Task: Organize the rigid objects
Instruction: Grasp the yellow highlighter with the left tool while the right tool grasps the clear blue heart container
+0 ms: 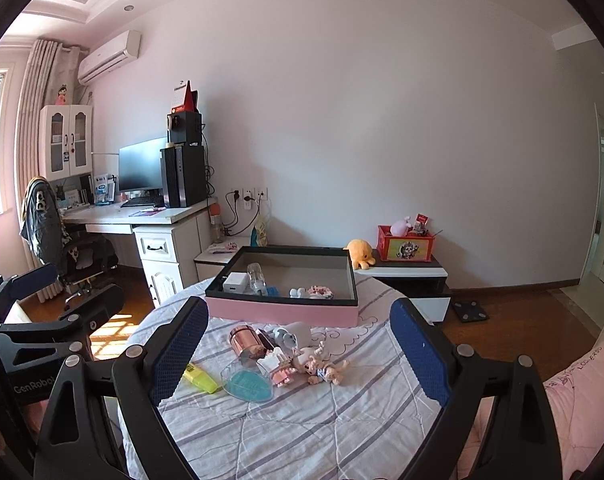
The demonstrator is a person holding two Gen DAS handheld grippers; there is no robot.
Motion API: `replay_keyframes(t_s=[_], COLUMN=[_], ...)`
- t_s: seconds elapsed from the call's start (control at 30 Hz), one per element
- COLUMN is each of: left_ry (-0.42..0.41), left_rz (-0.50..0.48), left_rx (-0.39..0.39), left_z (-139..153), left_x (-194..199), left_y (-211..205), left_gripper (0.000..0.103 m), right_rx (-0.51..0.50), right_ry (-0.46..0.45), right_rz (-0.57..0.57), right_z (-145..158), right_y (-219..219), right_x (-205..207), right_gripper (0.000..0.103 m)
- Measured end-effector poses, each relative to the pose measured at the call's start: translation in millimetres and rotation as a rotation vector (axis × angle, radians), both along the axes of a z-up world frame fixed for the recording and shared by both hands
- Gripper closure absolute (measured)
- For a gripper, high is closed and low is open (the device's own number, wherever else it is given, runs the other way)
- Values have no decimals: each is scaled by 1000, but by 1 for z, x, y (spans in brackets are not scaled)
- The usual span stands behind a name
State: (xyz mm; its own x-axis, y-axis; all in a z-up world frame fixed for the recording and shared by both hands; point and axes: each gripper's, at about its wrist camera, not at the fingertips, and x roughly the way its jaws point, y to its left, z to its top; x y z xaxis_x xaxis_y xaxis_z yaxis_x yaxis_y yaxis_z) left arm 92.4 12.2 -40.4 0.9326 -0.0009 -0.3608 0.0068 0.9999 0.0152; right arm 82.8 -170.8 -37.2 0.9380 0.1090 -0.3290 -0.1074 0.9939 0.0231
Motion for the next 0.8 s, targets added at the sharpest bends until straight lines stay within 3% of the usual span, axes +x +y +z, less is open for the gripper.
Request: replay_keyframes(t_s=[0.47,0.73,0.8], left_ry=[478,566,588], left_rz=[55,137,164], left_rx=[-38,-129,-118], left_z=[-141,-165,-171], left_x=[103,145,153], left_y=[6,11,13], left_gripper=[0,0,0], right_rx=[34,45,42], right_ry=[303,355,364], right_rz=[-52,-33,-29], right_z=[-110,-133,-135], right_y=[-42,-46,-44], right_x=[87,107,110], right_gripper=[9,9,9])
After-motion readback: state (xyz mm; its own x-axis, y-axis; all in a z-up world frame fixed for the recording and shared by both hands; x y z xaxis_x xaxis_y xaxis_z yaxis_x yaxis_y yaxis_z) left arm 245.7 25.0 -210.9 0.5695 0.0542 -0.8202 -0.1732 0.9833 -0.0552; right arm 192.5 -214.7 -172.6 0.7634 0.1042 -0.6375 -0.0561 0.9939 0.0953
